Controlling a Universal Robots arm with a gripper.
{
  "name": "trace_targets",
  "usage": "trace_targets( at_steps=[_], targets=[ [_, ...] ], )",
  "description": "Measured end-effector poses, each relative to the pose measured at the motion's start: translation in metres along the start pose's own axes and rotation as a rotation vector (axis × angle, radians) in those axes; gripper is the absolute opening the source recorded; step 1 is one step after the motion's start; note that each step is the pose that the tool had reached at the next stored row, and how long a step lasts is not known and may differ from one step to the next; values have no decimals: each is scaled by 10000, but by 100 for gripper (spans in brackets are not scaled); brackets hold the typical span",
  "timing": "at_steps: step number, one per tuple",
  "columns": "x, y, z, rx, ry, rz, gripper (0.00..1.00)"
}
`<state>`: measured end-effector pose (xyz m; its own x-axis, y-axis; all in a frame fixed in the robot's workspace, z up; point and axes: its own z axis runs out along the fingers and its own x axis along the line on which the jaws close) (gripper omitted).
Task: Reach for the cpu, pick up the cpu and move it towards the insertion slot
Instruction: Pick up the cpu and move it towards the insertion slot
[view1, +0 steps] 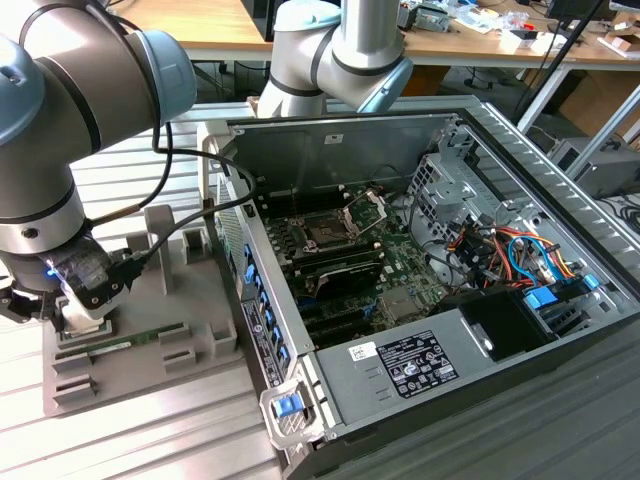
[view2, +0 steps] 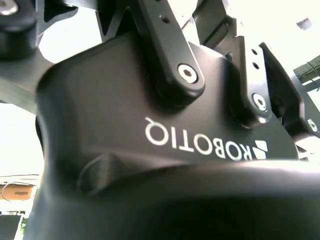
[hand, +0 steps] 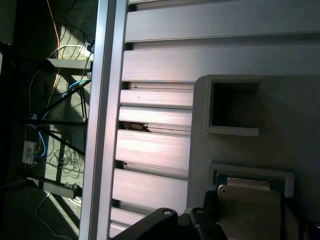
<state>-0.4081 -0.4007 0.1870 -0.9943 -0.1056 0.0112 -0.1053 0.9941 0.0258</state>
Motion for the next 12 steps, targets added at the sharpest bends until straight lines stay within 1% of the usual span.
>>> trace_targets(
  at_steps=[8, 12],
  targets=[
    [-2, 0, 0, 0, 0, 0, 55],
    [-1, 0, -21, 0, -1, 1, 55]
  ],
)
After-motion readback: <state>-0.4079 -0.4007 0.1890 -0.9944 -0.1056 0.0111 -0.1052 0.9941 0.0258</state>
